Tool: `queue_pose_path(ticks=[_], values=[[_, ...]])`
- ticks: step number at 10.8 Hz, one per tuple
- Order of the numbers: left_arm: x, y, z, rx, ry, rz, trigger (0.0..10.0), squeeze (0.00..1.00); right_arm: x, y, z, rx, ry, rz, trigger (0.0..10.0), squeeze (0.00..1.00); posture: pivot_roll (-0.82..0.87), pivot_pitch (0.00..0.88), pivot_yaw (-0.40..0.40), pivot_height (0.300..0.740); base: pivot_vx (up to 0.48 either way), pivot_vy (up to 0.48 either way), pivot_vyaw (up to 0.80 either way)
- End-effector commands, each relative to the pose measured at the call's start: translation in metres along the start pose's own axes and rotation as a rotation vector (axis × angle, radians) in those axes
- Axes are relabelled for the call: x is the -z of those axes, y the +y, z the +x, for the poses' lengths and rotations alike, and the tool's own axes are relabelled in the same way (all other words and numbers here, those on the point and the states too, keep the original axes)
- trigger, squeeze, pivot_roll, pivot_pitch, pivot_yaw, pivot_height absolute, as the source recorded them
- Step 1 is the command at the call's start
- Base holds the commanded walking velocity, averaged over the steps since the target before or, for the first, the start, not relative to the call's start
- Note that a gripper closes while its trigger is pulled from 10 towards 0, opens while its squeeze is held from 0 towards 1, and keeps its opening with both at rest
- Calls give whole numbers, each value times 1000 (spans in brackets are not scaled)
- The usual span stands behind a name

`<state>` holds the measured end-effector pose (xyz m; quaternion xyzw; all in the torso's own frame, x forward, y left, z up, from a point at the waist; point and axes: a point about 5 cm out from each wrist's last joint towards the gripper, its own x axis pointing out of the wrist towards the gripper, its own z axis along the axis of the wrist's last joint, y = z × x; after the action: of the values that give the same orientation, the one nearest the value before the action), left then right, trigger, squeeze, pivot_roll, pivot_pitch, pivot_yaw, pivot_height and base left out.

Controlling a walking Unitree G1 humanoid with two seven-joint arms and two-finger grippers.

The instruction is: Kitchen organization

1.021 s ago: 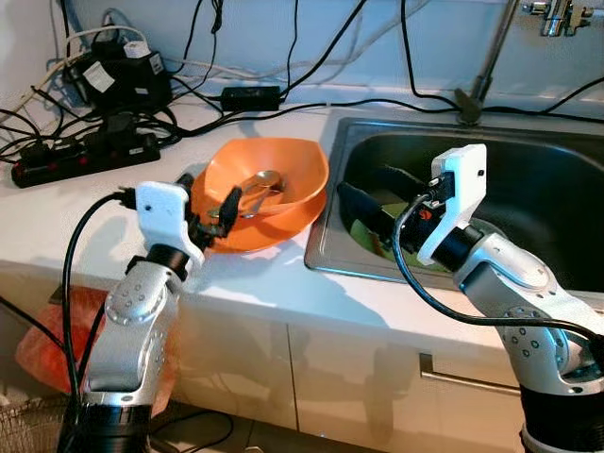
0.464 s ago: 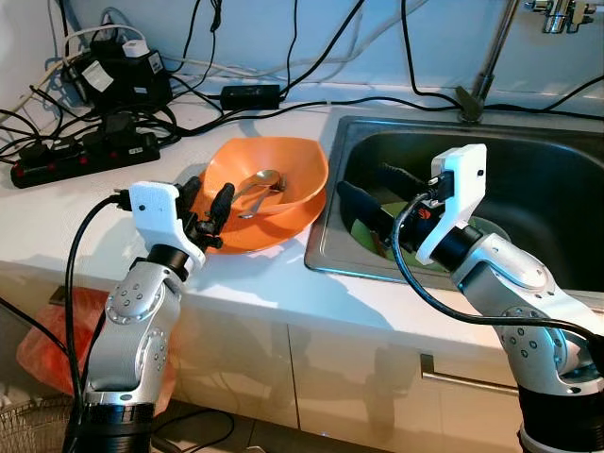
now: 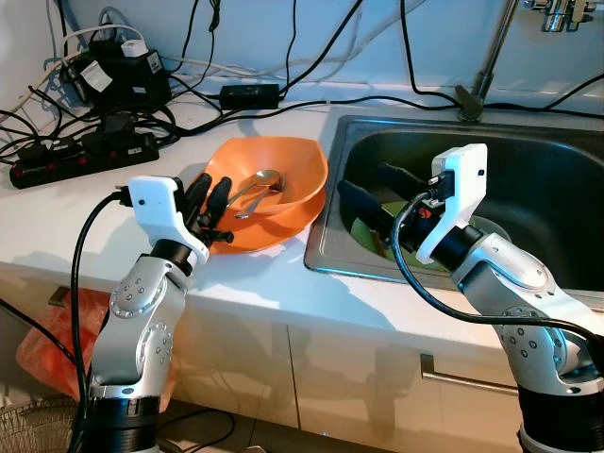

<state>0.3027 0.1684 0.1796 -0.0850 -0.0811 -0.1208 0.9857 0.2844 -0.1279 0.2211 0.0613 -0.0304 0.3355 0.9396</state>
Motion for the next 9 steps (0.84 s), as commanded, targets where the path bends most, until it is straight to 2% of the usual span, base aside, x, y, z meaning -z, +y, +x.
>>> queue_pose_path(ticks=[1, 6, 9], values=[[-1, 4, 1, -22, 5, -30, 0, 0, -2, 1, 0, 2, -12, -8, 10000, 0, 64, 39, 99, 740, 0, 0, 0], [-3, 4, 3, -25, 7, -64, 0, 0, -2, 1, 1, 9, -13, -3, 10000, 0, 64, 44, 103, 740, 0, 0, 0], [-18, 3, 9, -31, -44, -145, 0, 0, -2, 2, 2, 12, -14, -1, 10000, 0, 66, 43, 103, 740, 0, 0, 0]])
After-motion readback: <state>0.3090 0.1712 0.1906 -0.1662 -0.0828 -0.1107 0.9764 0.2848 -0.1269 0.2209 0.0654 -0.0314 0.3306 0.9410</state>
